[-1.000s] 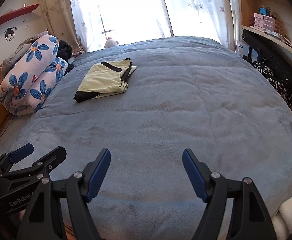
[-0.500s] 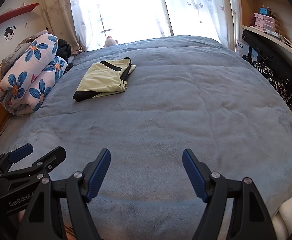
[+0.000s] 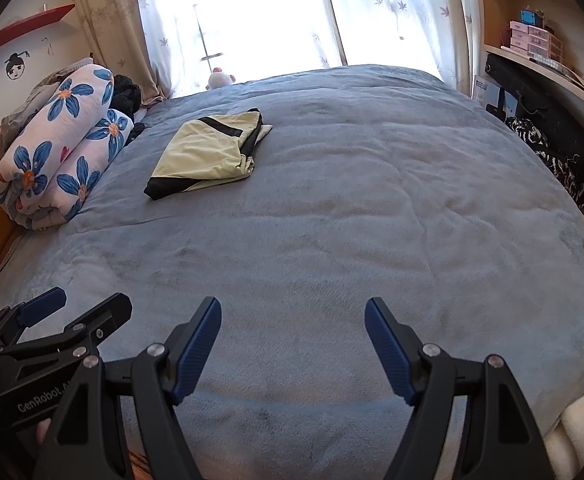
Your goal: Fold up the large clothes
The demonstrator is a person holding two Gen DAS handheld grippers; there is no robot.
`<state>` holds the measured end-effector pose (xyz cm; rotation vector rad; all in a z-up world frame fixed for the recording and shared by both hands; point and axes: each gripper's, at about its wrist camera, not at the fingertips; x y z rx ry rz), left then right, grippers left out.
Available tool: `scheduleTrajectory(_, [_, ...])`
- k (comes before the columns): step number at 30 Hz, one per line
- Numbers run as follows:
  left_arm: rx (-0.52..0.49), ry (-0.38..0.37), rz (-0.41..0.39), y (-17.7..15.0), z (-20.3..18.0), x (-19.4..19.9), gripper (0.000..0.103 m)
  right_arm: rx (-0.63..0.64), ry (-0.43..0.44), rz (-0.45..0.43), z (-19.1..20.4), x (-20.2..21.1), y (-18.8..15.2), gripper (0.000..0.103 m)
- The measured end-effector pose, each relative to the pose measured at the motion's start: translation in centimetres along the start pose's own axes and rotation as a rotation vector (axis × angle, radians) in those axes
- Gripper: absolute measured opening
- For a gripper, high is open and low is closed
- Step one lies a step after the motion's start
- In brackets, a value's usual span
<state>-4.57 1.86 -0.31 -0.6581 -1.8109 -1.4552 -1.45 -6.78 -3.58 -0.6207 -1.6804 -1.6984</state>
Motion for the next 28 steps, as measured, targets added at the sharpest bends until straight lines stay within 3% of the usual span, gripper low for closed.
scheduleTrajectory(28, [-0.005,0.007,0.018,0.4,0.7,-0.9,0.096,0.003,-0.005,0.026,0.1,-1.2,0.0,0.075])
Point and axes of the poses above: each gripper's, at about its wrist camera, not at the fingertips, and x roughly against the way its jaws point, z to its left, y to its top, and after that the axes turned 6 degrees about x, right-handed
